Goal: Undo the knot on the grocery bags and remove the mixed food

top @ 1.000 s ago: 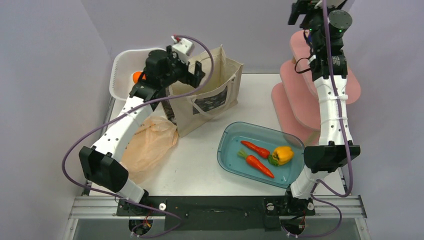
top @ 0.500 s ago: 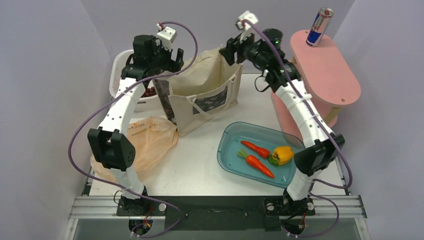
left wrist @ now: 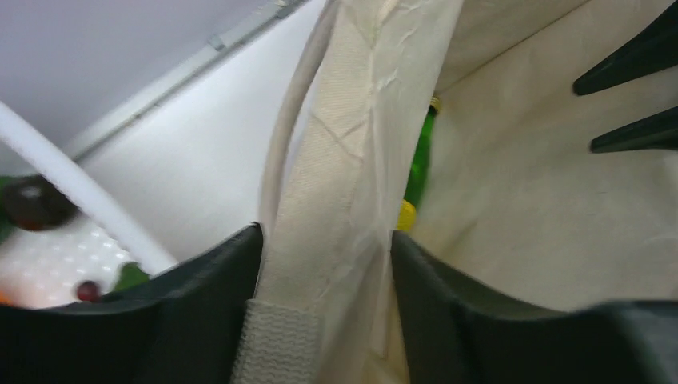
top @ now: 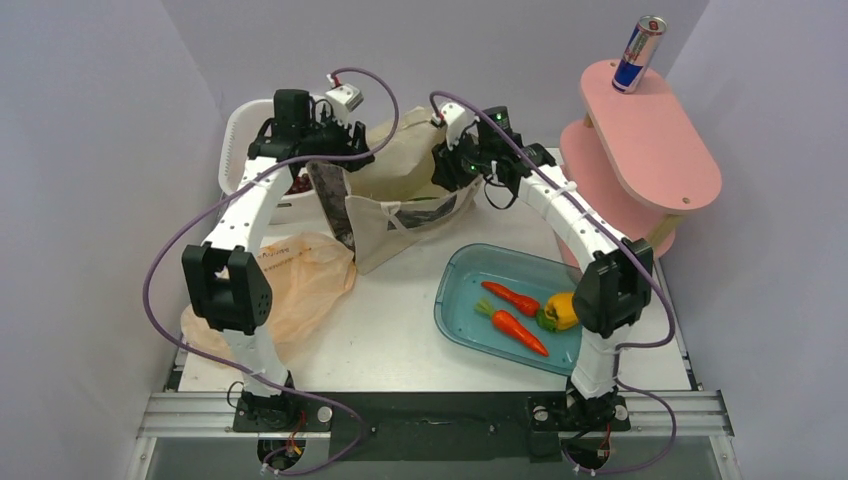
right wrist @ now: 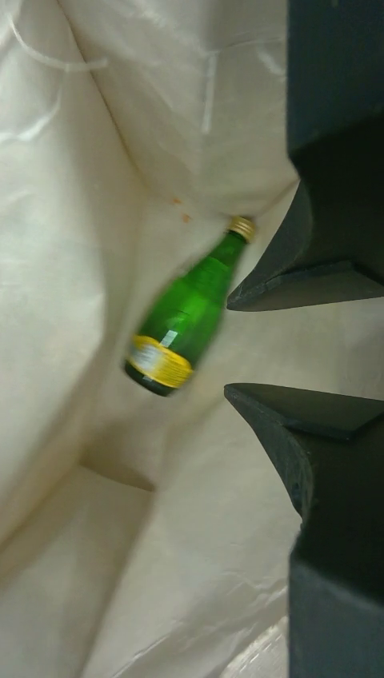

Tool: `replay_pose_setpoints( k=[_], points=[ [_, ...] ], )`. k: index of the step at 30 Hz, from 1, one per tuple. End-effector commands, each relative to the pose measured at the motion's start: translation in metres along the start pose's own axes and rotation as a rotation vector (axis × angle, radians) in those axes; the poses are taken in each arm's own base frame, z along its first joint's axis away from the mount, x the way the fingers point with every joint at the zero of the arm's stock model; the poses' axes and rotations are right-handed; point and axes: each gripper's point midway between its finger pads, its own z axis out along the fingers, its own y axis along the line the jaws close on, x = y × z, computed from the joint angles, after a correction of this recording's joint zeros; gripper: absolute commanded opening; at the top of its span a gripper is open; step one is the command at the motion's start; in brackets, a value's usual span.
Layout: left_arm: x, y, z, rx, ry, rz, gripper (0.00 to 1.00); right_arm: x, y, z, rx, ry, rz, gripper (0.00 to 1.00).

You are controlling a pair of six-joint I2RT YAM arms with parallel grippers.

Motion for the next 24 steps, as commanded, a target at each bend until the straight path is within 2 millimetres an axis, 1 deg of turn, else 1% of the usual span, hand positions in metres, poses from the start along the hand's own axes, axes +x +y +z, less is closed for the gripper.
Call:
replay_pose_setpoints(
  k=[1, 2, 3, 4, 5, 6, 7, 8, 9, 10, 11, 12, 13, 14, 15, 16, 17, 18, 19, 20, 21, 22, 23, 24],
  points=[
    [-0.046, -0.058, -0.039, 0.143, -0.178, 0.093, 0.41, 0.019, 0.027, -0.04, -0.039, 0.053, -0.082, 0.35],
    [-0.046, -0.072, -0.044, 0.164, -0.188, 0.106, 0.3, 0.031, 0.031, -0.044, -0.045, 0.079, -0.083, 0.35],
    [-0.047, -0.08, -0.047, 0.185, -0.194, 0.115, 0.25, 0.039, 0.031, -0.047, -0.04, 0.101, -0.1, 0.36],
    [-0.047, -0.094, -0.053, 0.207, -0.205, 0.132, 0.17, 0.05, 0.035, -0.05, -0.041, 0.125, -0.106, 0.37],
    [-0.046, -0.108, -0.055, 0.236, -0.211, 0.146, 0.14, 0.058, 0.033, -0.052, -0.028, 0.145, -0.131, 0.4],
    [-0.048, -0.117, -0.062, 0.242, -0.237, 0.167, 0.09, 0.07, 0.035, -0.055, -0.026, 0.168, -0.139, 0.44],
    [-0.054, -0.131, -0.073, 0.258, -0.268, 0.193, 0.08, 0.075, 0.032, -0.056, -0.008, 0.176, -0.17, 0.46],
    [-0.049, -0.137, -0.073, 0.266, -0.282, 0.201, 0.06, 0.088, 0.035, -0.058, -0.004, 0.197, -0.176, 0.51],
    [-0.055, -0.152, -0.084, 0.28, -0.315, 0.229, 0.05, 0.087, 0.029, -0.058, 0.032, 0.181, -0.204, 0.54],
    [-0.045, -0.157, -0.081, 0.284, -0.31, 0.239, 0.04, 0.099, 0.03, -0.062, 0.042, 0.186, -0.212, 0.58],
    [-0.038, -0.171, -0.085, 0.303, -0.311, 0.259, 0.04, 0.104, 0.028, -0.063, 0.067, 0.166, -0.242, 0.59],
    [-0.036, -0.175, -0.086, 0.297, -0.316, 0.293, 0.04, 0.105, 0.028, -0.062, 0.078, 0.15, -0.26, 0.61],
    [-0.029, -0.187, -0.089, 0.313, -0.315, 0.31, 0.03, 0.104, 0.026, -0.062, 0.104, 0.114, -0.287, 0.61],
    [-0.028, -0.189, -0.09, 0.307, -0.325, 0.329, 0.03, 0.103, 0.027, -0.061, 0.111, 0.097, -0.298, 0.62],
    [-0.021, -0.196, -0.091, 0.316, -0.323, 0.335, 0.03, 0.102, 0.026, -0.059, 0.126, 0.066, -0.311, 0.63],
    [-0.021, -0.197, -0.092, 0.309, -0.333, 0.341, 0.02, 0.1, 0.028, -0.058, 0.128, 0.05, -0.321, 0.63],
    [-0.017, -0.2, -0.093, 0.313, -0.333, 0.34, 0.02, 0.099, 0.03, -0.054, 0.124, 0.025, -0.335, 0.64],
    [-0.019, -0.201, -0.094, 0.311, -0.343, 0.34, 0.02, 0.095, 0.031, -0.052, 0.121, 0.001, -0.373, 0.65],
    [-0.015, -0.201, -0.094, 0.312, -0.342, 0.339, 0.01, 0.1, 0.037, -0.048, 0.087, -0.005, -0.398, 0.65],
    [-0.018, -0.201, -0.095, 0.307, -0.356, 0.345, 0.01, 0.096, 0.039, -0.046, 0.071, -0.033, -0.466, 0.65],
    [-0.015, -0.201, -0.095, 0.306, -0.355, 0.345, 0.0, 0.104, 0.041, -0.042, 0.056, -0.027, -0.491, 0.66],
    [-0.016, -0.201, -0.096, 0.304, -0.366, 0.351, 0.0, 0.1, 0.042, -0.04, 0.04, -0.048, -0.56, 0.66],
    [-0.015, -0.201, -0.096, 0.304, -0.367, 0.349, 0.0, 0.105, 0.042, -0.036, 0.026, -0.041, -0.592, 0.65],
    [-0.018, -0.201, -0.097, 0.297, -0.379, 0.35, 0.0, 0.102, 0.044, -0.033, 0.005, -0.056, -0.66, 0.64]
  ],
)
